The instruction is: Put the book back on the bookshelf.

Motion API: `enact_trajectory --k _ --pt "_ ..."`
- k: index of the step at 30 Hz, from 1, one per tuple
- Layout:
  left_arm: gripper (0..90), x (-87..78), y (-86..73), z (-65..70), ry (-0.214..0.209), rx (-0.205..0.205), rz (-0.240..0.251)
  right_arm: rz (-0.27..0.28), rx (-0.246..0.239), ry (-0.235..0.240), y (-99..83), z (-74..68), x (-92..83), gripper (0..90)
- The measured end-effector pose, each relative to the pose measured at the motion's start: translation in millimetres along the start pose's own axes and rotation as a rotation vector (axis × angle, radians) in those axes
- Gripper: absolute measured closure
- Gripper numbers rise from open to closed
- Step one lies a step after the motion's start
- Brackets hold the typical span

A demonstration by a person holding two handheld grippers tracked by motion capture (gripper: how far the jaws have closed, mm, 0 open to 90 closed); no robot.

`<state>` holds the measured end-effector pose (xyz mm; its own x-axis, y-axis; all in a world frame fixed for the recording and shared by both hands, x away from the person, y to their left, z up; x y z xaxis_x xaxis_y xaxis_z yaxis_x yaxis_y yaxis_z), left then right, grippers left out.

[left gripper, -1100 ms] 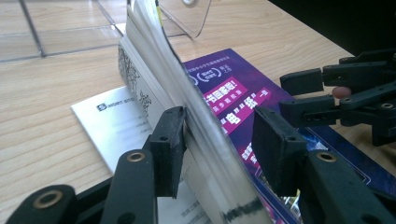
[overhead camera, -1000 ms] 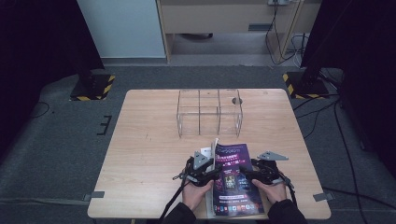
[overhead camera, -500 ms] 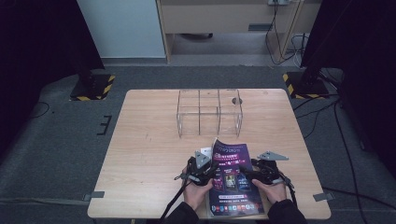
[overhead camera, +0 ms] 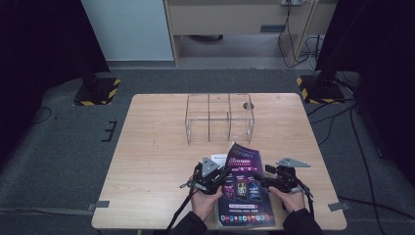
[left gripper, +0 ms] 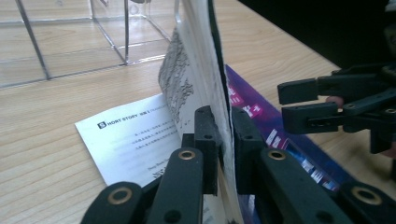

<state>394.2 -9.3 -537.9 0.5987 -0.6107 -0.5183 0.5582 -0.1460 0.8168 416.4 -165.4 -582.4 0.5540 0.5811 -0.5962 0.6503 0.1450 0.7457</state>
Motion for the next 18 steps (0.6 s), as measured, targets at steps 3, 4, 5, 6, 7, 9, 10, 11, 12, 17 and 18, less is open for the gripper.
enact_trajectory --k 3,4,5,6,7,9,10,11,12,17,18 --pt "84.3 -2.7 2.4 0.5 -0.04 -0.03 0.019 0.013 0.015 0.017 1.7 1.1 -3.3 26.6" --pt "84.4 -3.7 3.2 0.5 -0.051 -0.036 0.024 0.019 0.016 0.022 2.4 1.4 -4.2 26.1" --pt "84.5 -4.6 4.1 0.7 -0.057 -0.04 0.029 0.02 0.019 0.025 2.8 1.7 -5.0 25.7" --pt "84.6 -5.5 5.0 1.1 -0.063 -0.044 0.035 0.025 0.019 0.029 3.3 1.9 -5.6 25.2" --pt "84.7 -6.5 5.8 1.6 -0.07 -0.043 0.039 0.027 0.022 0.033 3.7 1.9 -6.2 24.8" --pt "84.8 -8.6 7.7 3.2 -0.083 -0.045 0.05 0.032 0.023 0.046 4.2 1.1 -7.1 23.8" --pt "84.7 -9.9 8.7 4.0 -0.089 -0.046 0.057 0.036 0.022 0.05 4.7 0.7 -7.4 23.5" --pt "84.8 -11.2 9.9 4.7 -0.096 -0.048 0.064 0.039 0.023 0.055 5.1 0.3 -7.7 23.0" --pt "84.8 -12.7 11.0 5.2 -0.103 -0.052 0.071 0.041 0.025 0.059 5.5 -0.2 -8.0 22.6" --pt "84.9 -22.1 19.5 7.8 -0.135 -0.052 0.109 0.051 0.033 0.079 7.0 -2.4 -10.0 20.9" --pt "85.0 -24.1 21.2 8.2 -0.137 -0.052 0.117 0.055 0.035 0.083 7.6 -2.9 -10.2 20.4"
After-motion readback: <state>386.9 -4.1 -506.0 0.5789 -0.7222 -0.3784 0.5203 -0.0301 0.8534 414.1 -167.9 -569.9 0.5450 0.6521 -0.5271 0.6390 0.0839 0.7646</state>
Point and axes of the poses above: each handheld gripper's, and its own axes: x roughly forward along the jaws, y roughly out of its top, z roughly to its right, the point moved 10 cm from there along x, roughly forward along the jaws, and after that the axes turned 4 degrees about -z, right-handed, at the moved point
